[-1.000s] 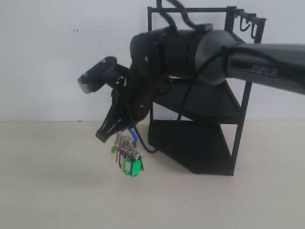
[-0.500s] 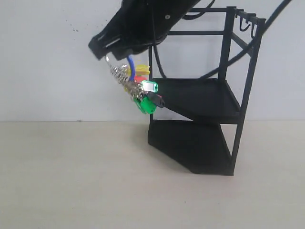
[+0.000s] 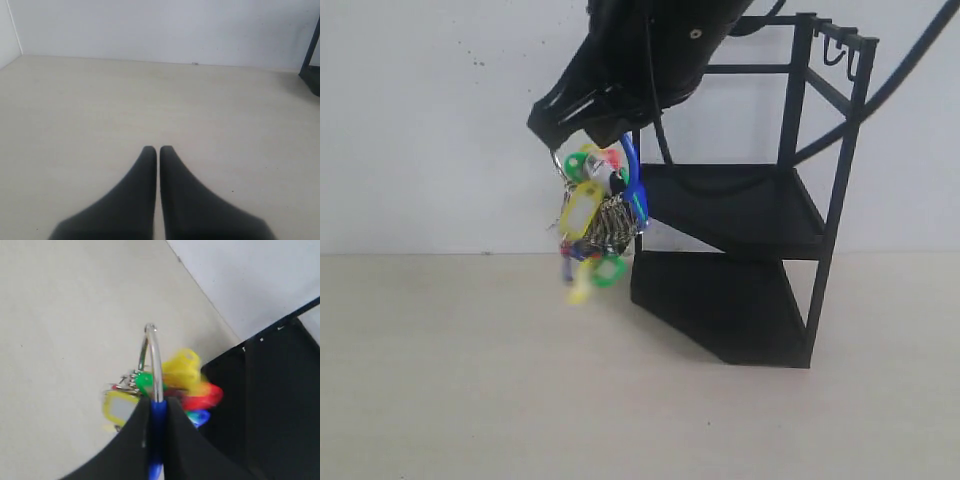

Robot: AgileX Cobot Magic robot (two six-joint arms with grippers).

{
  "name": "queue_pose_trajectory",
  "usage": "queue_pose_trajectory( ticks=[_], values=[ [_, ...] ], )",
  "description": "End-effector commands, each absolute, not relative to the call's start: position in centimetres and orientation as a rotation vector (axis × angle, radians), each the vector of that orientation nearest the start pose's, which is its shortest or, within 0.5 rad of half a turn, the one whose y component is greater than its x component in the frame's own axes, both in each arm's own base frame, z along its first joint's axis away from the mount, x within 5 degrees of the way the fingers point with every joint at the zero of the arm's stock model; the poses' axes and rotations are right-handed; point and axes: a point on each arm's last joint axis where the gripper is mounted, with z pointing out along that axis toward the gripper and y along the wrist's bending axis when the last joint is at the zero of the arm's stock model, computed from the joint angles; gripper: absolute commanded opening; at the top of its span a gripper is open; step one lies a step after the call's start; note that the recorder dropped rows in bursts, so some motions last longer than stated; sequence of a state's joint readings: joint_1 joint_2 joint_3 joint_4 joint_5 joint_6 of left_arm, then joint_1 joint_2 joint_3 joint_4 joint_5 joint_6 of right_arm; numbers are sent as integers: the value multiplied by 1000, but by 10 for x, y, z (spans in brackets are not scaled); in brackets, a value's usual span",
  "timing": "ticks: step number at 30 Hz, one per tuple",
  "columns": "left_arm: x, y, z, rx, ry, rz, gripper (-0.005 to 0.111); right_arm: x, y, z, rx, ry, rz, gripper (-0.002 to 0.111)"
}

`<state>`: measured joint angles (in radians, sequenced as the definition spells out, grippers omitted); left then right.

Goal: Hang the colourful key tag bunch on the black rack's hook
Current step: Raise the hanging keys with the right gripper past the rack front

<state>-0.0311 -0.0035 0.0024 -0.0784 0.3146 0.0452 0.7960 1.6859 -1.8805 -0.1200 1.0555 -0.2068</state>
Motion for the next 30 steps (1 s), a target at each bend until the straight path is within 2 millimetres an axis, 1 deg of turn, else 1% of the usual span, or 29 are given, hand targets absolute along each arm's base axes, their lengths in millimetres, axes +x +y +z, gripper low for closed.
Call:
queue_pose_trajectory(
  ticks=[1, 3, 4, 5, 6, 8, 9, 10, 11, 13, 14, 15, 18, 19, 21, 24, 27, 30],
  values=[
    [54, -4, 186, 11, 1790, -69, 4, 269, 247, 436, -1022, 2072, 203, 0],
    [54, -4, 186, 11, 1790, -69, 4, 255, 256, 432, -1258, 2021, 256, 0],
    [54, -4, 186, 11, 1790, -69, 4, 253, 256, 431, -1313, 2010, 252, 0],
    [54, -4, 186, 11, 1790, -69, 4, 254, 255, 431, -1294, 2022, 241, 0],
    [54, -4, 186, 11, 1790, -69, 4, 258, 251, 433, -1215, 2043, 212, 0],
    [54, -4, 186, 11, 1790, -69, 4, 270, 239, 438, -988, 2100, 166, 0],
    [54, -4, 186, 11, 1790, -69, 4, 272, 238, 438, -928, 2120, 176, 0],
    [54, -4, 186, 11, 1790, -69, 4, 271, 238, 438, -946, 2122, 187, 0],
    [54, -4, 186, 11, 1790, -69, 4, 267, 241, 436, -1012, 2122, 211, 0],
    [54, -4, 186, 11, 1790, -69, 4, 258, 247, 432, -1210, 2079, 241, 0],
    [54, -4, 186, 11, 1790, -69, 4, 259, 246, 432, -1213, 2078, 226, 0],
    [54, -4, 186, 11, 1790, -69, 4, 262, 244, 433, -1156, 2090, 194, 0],
    [54, -4, 186, 11, 1790, -69, 4, 274, 232, 437, -878, 2153, 83, 0],
    [54, -4, 186, 11, 1790, -69, 4, 274, 231, 436, -873, 2164, 69, 0],
    [54, -4, 186, 11, 1790, -69, 4, 271, 233, 434, -968, 2162, 60, 0],
    [54, -4, 186, 11, 1790, -69, 4, 269, 233, 435, -983, 2153, 46, 0],
    [54, -4, 186, 11, 1790, -69, 4, 265, 230, 442, -970, 2124, 61, 0],
    [54, -4, 186, 11, 1790, -69, 4, 256, 222, 454, -955, 2108, 77, 0]
  ],
)
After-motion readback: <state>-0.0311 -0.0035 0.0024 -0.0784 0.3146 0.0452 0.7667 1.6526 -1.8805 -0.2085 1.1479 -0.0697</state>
